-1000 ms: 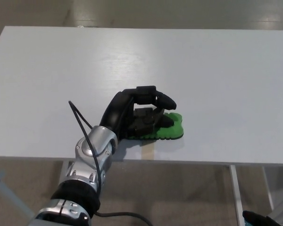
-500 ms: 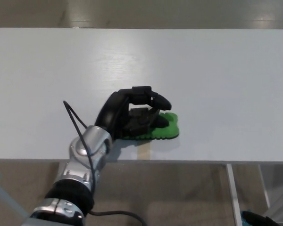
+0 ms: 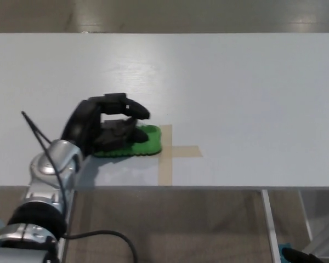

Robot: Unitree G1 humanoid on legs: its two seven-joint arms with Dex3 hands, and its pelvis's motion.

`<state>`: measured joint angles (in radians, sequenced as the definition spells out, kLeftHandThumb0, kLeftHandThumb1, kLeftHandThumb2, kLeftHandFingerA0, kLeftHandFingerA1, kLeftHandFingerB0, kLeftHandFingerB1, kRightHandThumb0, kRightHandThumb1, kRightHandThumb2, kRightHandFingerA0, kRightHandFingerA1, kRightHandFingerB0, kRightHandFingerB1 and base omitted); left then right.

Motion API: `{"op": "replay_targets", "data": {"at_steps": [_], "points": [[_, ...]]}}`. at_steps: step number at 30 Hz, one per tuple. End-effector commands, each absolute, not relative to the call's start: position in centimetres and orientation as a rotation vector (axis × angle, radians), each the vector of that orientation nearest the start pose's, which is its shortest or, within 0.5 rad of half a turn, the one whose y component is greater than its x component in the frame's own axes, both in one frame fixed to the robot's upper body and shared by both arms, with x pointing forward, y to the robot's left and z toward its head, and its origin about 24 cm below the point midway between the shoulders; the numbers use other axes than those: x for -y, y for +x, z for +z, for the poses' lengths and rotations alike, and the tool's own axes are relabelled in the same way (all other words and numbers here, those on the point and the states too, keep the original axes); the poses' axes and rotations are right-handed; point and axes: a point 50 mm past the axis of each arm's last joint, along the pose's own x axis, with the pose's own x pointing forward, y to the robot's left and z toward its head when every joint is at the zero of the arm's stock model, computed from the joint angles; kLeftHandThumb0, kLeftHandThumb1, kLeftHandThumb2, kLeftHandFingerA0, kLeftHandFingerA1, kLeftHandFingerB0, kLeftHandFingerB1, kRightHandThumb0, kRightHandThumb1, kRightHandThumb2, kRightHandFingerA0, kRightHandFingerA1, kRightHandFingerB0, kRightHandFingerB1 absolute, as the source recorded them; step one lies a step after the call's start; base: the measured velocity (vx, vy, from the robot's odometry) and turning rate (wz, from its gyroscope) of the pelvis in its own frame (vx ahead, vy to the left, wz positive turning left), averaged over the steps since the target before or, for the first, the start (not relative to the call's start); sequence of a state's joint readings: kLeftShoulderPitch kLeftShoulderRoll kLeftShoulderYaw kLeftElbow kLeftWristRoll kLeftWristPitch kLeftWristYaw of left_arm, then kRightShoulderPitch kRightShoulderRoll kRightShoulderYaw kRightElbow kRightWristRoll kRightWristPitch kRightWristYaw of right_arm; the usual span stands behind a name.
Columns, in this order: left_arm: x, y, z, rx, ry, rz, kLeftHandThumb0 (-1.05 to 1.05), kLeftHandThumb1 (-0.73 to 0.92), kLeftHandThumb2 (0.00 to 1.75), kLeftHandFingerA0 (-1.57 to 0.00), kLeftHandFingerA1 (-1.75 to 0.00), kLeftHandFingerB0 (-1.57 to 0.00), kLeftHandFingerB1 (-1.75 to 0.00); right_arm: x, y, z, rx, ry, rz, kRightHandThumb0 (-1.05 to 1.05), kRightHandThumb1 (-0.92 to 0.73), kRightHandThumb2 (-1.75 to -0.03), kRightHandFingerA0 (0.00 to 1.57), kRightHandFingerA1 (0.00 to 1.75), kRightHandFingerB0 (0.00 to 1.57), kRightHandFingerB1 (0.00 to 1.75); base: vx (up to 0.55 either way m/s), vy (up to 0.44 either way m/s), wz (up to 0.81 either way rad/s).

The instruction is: Use the left hand to press on the green eraser and wipe the desk from center to the left and then back to center.

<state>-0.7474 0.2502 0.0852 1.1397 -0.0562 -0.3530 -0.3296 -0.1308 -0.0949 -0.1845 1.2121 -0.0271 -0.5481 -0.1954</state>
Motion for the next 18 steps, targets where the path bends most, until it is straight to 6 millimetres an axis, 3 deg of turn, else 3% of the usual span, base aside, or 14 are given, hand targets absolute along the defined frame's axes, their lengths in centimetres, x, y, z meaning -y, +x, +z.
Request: {"op": "replay_targets", "data": {"at_steps": [1, 3, 18], "points": [[-21.8, 35.2, 3.1, -0.2, 0.152, -0.209, -0.09, 0.8, 0.7, -0.99, -0.65, -0.9, -0.95, 21.2, 17.3, -11.9, -0.55, -0.104, -0.359, -0.26, -0.68, -0.61, 0.68, 0.51, 0.67, 0.5, 0.0, 0.0, 0.0], [-21.9, 35.2, 3.1, -0.201, 0.153, -0.206, -0.09, 0.8, 0.7, -0.99, -0.65, -0.9, -0.95, 21.2, 17.3, -11.9, -0.55, -0.103, -0.359, -0.26, -0.68, -0.61, 0.68, 0.51, 0.67, 0.5, 0.0, 0.0, 0.0], [-28.6, 32.8, 2.8, -0.249, 0.148, -0.052, -0.04, 0.81, 0.67, -0.97, -0.64, -0.87, -0.95, 21.1, 17.2, -12.0, -0.562, -0.115, -0.365, -0.26, -0.68, -0.6, 0.68, 0.5, 0.67, 0.49, 0.0, 0.0, 0.0]]}}
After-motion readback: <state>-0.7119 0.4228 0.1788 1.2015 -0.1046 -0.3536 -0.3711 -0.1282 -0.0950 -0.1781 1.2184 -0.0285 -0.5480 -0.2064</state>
